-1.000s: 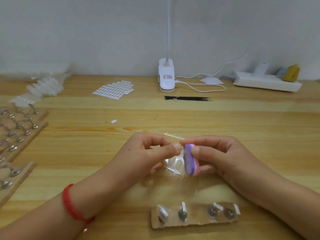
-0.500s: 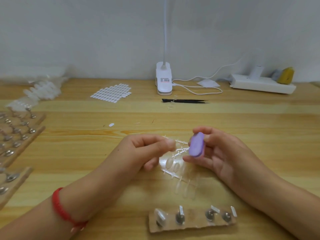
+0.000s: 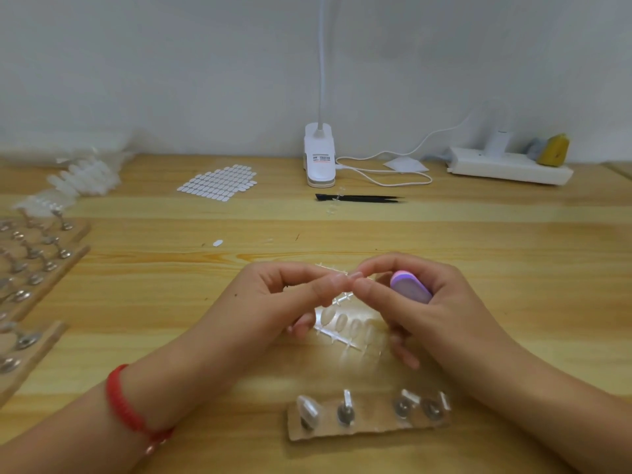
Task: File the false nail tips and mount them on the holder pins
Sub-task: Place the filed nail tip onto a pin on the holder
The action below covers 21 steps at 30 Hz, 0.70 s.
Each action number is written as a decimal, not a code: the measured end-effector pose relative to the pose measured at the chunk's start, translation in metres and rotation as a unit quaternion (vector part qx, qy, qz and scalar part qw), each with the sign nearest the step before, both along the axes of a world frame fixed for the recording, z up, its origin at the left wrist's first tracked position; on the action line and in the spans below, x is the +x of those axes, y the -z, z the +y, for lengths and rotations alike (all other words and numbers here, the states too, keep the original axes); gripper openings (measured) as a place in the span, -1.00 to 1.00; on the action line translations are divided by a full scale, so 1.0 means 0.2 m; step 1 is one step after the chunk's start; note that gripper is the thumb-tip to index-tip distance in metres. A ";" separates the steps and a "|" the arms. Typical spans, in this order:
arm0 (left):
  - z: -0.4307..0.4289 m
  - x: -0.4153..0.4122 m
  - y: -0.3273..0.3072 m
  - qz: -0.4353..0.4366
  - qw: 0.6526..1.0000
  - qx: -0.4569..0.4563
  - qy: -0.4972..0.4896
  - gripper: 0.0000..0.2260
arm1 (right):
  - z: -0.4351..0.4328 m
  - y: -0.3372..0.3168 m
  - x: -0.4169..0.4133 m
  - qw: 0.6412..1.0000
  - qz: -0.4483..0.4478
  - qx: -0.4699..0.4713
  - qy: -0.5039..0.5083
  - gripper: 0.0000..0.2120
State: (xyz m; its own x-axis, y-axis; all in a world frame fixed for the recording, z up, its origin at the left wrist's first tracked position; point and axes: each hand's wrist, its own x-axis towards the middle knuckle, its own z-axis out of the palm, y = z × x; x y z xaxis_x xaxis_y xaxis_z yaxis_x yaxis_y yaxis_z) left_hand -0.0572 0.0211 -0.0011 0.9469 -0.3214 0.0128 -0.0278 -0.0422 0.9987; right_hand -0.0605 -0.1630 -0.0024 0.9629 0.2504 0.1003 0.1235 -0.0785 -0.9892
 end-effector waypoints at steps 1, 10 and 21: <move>0.00 0.00 0.00 -0.008 1.000 0.005 -0.004 -0.84 | 0.00 0.00 0.00 1.000 -0.005 0.000 0.004 -0.83; 0.04 -0.01 -0.05 -0.174 0.978 0.112 -0.003 -0.80 | -0.02 -0.03 0.00 0.984 0.134 0.055 -0.102 -0.90; 0.07 -0.04 -0.12 -0.300 0.922 0.241 0.043 -0.85 | -0.05 -0.03 0.01 0.954 0.199 0.029 -0.224 -0.88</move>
State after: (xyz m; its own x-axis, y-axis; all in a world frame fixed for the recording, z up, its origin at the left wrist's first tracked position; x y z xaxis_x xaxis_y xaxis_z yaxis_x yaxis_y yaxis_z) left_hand -0.0660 0.0360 0.0230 0.7868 -0.5005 0.3613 -0.5929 -0.4497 0.6680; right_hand -0.0585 -0.1735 0.0039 0.7252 0.6506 -0.2253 -0.2551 -0.0501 -0.9656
